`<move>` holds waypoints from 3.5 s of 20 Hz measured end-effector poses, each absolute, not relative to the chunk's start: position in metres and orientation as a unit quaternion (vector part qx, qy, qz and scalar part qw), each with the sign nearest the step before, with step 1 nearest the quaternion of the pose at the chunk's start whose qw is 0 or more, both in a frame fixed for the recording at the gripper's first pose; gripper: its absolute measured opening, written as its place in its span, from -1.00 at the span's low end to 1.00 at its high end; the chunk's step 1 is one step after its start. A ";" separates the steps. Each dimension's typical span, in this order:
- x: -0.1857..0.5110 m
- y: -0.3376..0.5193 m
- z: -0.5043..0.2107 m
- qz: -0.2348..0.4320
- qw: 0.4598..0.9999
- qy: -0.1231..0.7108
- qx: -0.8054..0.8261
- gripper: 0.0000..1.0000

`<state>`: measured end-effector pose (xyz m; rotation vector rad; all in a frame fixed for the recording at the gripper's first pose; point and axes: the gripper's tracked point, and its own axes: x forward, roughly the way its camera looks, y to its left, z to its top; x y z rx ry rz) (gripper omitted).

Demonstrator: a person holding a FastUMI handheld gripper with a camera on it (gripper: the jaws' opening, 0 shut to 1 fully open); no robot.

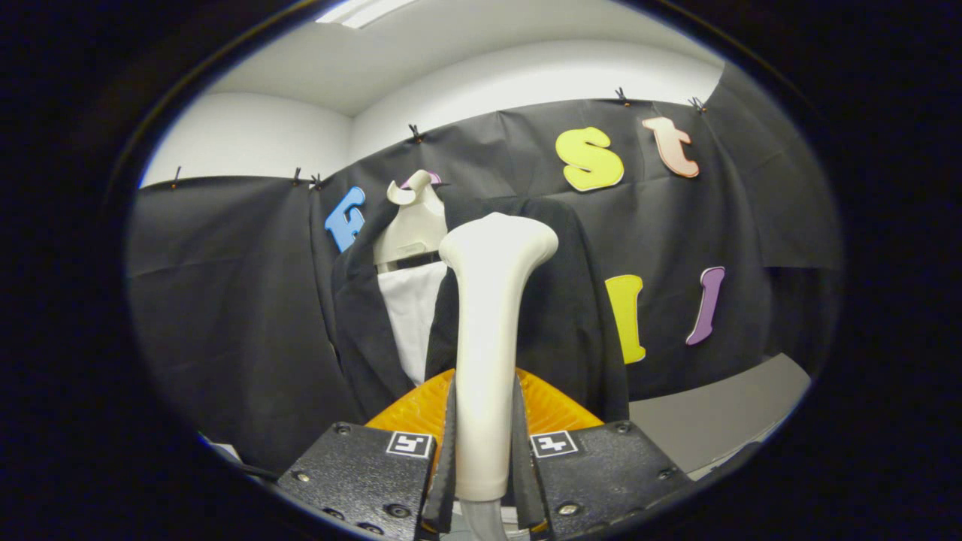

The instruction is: Iron the clothes twice with a garment steamer, once on the left side and once on the right side.

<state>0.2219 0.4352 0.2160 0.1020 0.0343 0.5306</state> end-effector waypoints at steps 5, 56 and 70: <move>0.219 0.435 0.194 0.260 0.964 0.034 0.042 -0.31; 0.193 0.412 -0.073 0.219 0.943 0.249 -0.039 -0.32; 0.188 0.407 -0.108 0.210 0.934 0.287 -0.034 -0.31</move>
